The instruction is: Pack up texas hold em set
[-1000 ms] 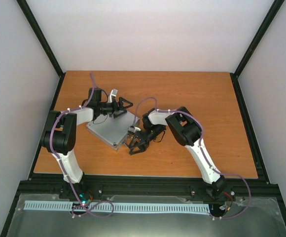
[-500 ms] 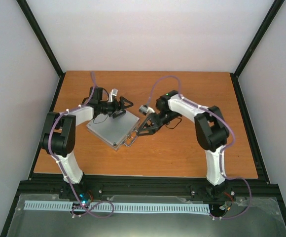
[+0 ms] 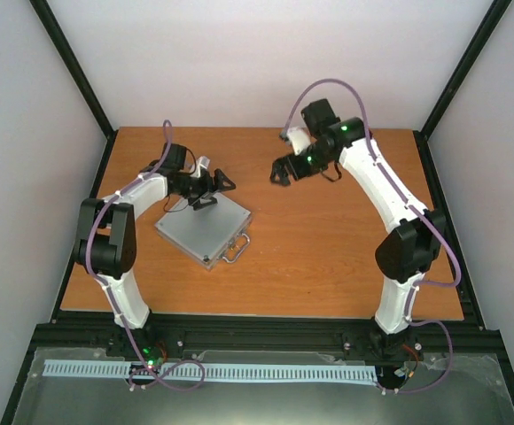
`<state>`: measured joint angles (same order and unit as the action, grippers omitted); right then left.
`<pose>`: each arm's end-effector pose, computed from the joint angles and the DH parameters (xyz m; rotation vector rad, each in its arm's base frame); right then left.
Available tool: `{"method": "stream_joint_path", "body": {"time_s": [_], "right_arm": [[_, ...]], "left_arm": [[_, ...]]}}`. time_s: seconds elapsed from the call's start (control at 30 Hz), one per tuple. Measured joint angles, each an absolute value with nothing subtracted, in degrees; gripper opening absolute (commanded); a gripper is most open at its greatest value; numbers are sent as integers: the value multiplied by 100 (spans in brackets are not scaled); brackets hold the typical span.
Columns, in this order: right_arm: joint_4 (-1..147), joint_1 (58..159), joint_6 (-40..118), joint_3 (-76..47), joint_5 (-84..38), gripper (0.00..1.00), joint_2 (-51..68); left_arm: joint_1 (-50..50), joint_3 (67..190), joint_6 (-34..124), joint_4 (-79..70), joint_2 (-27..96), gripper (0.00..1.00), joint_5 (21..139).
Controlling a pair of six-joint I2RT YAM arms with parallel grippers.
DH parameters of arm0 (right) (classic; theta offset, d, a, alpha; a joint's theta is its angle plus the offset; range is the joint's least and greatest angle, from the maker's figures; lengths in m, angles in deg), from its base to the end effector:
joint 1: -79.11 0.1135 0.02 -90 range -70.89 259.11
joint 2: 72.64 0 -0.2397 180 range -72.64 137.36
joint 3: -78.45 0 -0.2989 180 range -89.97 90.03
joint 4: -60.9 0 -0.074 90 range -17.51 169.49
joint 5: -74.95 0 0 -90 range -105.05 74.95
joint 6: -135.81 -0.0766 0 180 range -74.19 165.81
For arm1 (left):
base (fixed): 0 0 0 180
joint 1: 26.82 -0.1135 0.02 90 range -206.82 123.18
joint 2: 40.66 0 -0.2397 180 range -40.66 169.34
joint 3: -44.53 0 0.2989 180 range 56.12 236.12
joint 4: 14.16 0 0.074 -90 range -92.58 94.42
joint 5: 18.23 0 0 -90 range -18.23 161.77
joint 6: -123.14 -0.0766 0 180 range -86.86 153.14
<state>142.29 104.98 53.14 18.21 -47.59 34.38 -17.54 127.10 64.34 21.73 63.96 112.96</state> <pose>0.3709 0.2256 0.2796 -0.9269 2.5819 0.8721 0.4137 -0.1187 0.1217 -0.2205 2.6267 -1.1845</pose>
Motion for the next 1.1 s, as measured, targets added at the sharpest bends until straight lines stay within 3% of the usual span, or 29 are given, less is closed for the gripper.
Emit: {"method": "stream_joint_path", "body": {"time_s": [0.17, 0.27, 0.43, 0.63, 0.83, 1.1], "right_arm": [[13684, 10441, 4377, 2230, -1834, 100, 3484], [13387, 10443, 4287, 1524, -1496, 100, 3283], [12685, 10572, 4289, -533, -2381, 100, 2614], [11639, 11252, 4298, -2334, -4407, 100, 1941], [10078, 11536, 4125, -2872, -5970, 100, 1919], [8832, 11514, 4077, -2732, -6665, 97, 2879]], "left_arm": [[-1754, 13009, 6327, 2589, 6540, 100, 11237], [-1754, 13005, 6303, 2595, 6547, 100, 11235], [-1774, 12716, 6331, 2283, 6444, 100, 11289], [-1789, 12262, 6410, 1644, 6306, 100, 11423], [-1794, 12168, 6438, 1268, 6350, 100, 11438], [-1794, 12161, 6438, 1024, 6424, 100, 11466]]}}
